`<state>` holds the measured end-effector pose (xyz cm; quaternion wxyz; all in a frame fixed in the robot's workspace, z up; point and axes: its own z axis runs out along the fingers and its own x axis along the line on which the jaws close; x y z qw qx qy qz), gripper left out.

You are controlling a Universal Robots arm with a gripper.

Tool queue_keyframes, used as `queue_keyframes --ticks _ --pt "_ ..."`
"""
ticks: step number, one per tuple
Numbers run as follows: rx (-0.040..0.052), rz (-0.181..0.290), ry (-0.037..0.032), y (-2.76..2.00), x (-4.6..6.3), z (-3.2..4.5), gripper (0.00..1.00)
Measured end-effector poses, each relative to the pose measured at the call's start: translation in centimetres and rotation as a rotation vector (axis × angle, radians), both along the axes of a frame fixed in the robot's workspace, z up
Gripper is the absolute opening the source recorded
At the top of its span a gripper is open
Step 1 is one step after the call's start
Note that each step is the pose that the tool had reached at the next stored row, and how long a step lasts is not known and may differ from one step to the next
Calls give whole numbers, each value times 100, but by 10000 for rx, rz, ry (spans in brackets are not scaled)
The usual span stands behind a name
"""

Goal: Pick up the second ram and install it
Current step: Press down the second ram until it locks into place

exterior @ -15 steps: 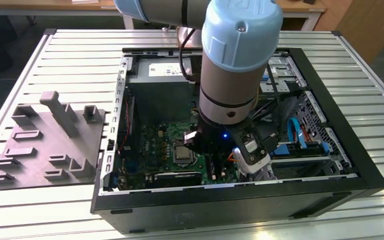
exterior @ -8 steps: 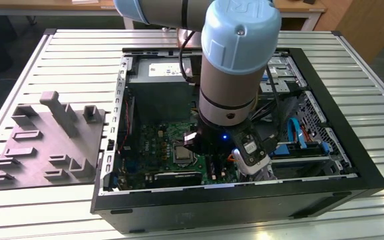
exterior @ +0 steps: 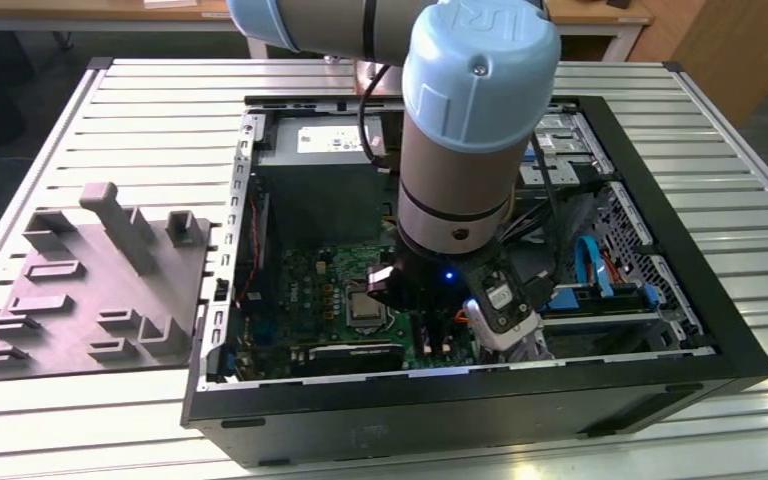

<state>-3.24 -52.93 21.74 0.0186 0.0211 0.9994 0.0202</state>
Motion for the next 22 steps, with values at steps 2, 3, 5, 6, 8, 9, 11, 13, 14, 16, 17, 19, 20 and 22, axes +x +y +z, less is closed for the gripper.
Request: queue_keyframes --ticks 2,3,5,6,8,9,11,13,14,16,17,19,20,22 --pt "0 0 0 0 0 0 10" --pt "3 0 -1 0 0 5 10" --pt "18 0 -5 2 1 30 10" --pt "5 0 -1 1 0 52 10" --pt "4 0 -1 0 0 94 10" --pt "2 0 -1 0 0 119 10" --pt "3 0 -1 0 0 183 10" --pt "2 0 -1 0 0 235 10" --pt "1 0 0 0 0 260 10" --pt "0 0 0 0 0 296 10" --pt "2 0 -1 0 0 296 10" --pt "4 0 -2 0 0 296 10" --pt "1 0 0 0 0 298 10" --pt "-1 1 0 15 1 299 10"
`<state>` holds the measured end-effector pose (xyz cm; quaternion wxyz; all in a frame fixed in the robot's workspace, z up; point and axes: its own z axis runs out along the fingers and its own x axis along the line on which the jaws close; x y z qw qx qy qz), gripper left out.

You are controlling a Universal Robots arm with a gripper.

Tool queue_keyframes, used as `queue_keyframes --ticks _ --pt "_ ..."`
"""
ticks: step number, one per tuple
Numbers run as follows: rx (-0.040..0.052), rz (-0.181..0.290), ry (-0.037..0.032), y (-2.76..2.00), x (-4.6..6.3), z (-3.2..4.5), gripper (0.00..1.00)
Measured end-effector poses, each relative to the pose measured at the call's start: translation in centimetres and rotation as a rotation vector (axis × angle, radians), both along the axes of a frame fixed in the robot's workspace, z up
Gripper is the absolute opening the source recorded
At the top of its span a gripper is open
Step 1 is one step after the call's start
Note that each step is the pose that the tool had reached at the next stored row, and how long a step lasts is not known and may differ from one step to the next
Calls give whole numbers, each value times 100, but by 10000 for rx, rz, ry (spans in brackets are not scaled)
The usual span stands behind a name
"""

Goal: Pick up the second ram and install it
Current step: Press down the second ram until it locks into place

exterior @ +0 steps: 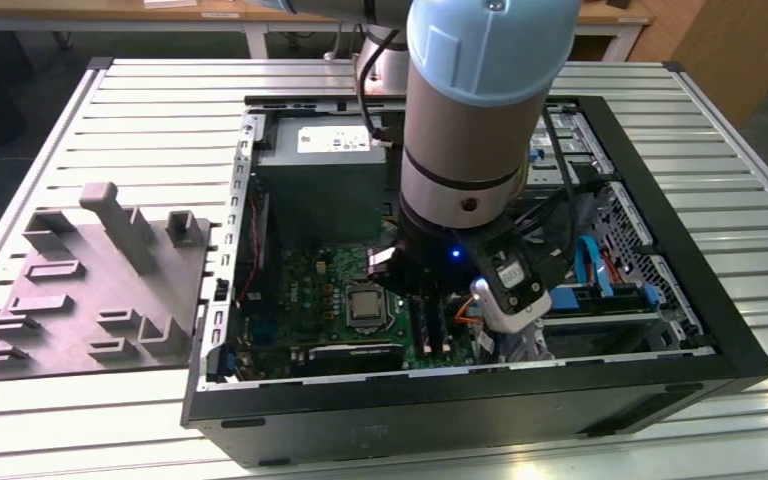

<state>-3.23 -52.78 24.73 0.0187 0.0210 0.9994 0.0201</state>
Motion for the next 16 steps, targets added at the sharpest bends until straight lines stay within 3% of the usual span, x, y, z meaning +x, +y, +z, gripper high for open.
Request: queue_keyframes --ticks 16 --pt "2 -1 0 290 -1 -13 10"
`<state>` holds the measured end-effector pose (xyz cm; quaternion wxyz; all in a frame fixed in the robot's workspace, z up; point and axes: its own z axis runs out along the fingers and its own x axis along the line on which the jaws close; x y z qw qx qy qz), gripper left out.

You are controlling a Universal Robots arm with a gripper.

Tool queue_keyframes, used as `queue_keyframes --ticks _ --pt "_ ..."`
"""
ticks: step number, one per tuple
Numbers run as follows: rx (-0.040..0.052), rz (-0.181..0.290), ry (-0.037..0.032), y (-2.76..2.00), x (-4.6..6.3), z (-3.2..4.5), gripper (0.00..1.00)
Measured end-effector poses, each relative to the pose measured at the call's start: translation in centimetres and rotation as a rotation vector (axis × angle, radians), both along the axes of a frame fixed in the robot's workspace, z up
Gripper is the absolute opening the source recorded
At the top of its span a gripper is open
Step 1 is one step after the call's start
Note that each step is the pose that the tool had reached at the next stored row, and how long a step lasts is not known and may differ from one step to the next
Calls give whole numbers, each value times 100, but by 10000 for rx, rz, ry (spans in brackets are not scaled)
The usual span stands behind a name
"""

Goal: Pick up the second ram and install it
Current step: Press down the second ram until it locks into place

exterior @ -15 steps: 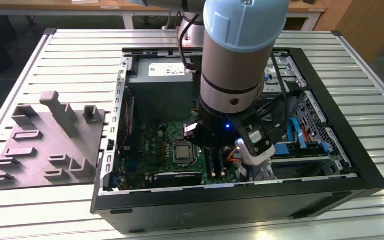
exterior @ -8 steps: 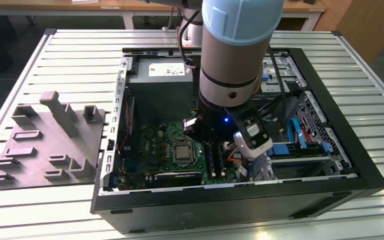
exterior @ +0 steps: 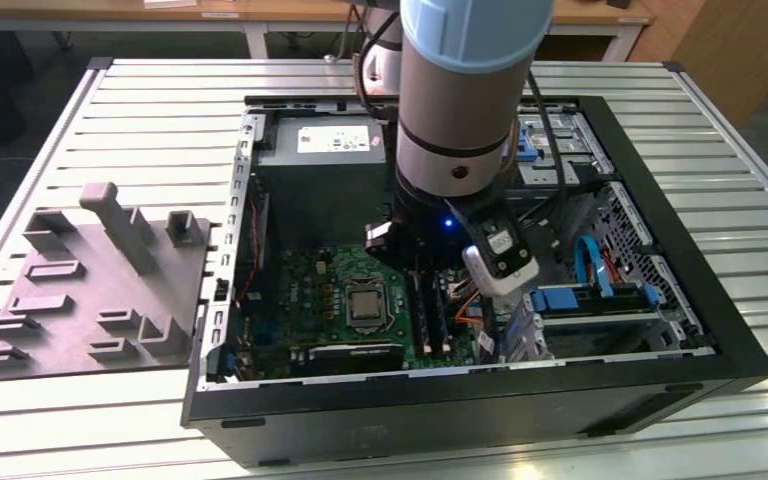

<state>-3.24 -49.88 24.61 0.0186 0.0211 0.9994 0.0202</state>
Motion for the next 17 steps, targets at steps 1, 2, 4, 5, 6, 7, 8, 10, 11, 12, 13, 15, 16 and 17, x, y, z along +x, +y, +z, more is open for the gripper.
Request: queue_keyframes --ticks 1,2,4,5,6,7,8,10,11,12,13,15,16,17 --pt "3 1 -1 5 1 0 10" --pt "3 2 0 6 1 3 10" --pt "4 0 0 7 0 26 10" --pt "4 0 0 7 0 35 10" --pt "6 0 -1 7 0 40 10" --pt "7 0 -1 7 0 39 10" --pt "7 0 -1 7 0 39 10" --pt "7 0 -1 7 0 40 10" --pt "5 0 -1 7 0 41 10" --pt "5 0 0 7 0 41 10" --pt "5 0 0 7 0 41 10" --pt "5 0 -1 7 0 42 10" --pt "5 0 0 7 0 42 10" --pt "6 0 -1 7 0 42 10"
